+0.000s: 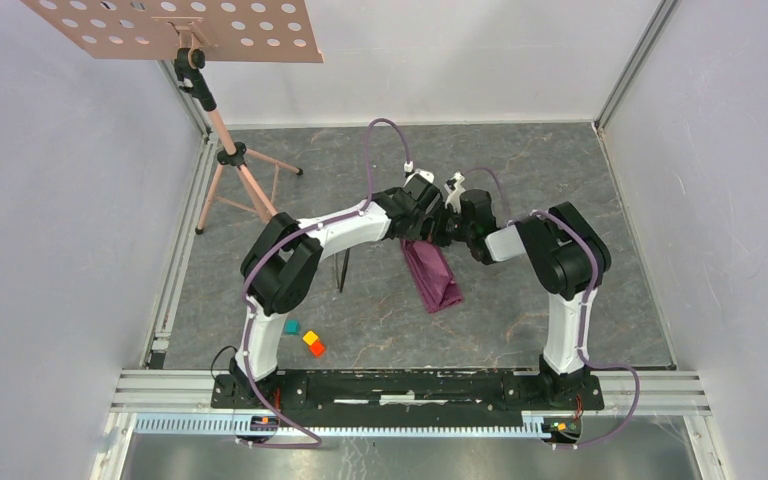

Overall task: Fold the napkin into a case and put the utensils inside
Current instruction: Insert the folded napkin into the top corner of the smaller rectangle at the center of the board.

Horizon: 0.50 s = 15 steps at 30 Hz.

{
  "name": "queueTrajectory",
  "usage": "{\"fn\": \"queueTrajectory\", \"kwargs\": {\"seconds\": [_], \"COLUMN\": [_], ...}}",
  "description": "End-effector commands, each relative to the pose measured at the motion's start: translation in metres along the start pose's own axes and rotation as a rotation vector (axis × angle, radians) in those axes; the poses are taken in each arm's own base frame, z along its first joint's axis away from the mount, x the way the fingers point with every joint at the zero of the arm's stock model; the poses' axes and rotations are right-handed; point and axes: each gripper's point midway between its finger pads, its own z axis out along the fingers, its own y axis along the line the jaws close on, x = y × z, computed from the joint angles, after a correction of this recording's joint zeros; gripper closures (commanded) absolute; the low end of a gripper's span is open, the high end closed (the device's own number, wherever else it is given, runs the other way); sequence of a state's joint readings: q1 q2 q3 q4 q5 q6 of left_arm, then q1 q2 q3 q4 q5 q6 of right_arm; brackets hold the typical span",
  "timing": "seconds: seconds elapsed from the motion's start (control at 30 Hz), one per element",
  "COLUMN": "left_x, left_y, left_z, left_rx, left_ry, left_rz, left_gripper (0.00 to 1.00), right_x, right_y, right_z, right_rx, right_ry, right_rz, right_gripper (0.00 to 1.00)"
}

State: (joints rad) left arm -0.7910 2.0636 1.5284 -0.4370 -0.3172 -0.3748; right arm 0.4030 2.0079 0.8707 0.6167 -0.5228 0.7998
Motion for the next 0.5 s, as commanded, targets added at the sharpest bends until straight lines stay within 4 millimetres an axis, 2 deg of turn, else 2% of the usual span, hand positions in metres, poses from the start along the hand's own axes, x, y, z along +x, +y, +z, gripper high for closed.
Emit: {"fn": "queueTrajectory", "kwargs": {"seconds": [0.0,0.1,0.23,0.47], "left_x": [-0.027,-0.022,-0.02,-0.013], "left_y": [-0.011,-0.007,0.011,0.017], "left_z": [-0.019,-0.016,-0.014,-0.01], "left_rx": [0.069,0.058,0.027,0.039], "left_ry": [-0.08,-0.065,-0.052,-0.043], "left_rz": [-0.055,-0.063,-0.1,-0.12], "left_gripper": [0.98,0.98,0.98,0.98], "right_x": [-0.017,-0.016,-0.013,-0.016], "right_y": [0.028,0.035,0.04,0.048], "right_z": [0.016,0.02,0.003,-0.026], "right_rx": [-0.117,-0.189,-0.229,-0.255], "right_ry": [-0.062,-0.041,-0.03,-0.028], "right_rz": [-0.006,-0.013,-0.045,-0.111], "right_gripper": [1.0,1.0,0.74,0.61]}}
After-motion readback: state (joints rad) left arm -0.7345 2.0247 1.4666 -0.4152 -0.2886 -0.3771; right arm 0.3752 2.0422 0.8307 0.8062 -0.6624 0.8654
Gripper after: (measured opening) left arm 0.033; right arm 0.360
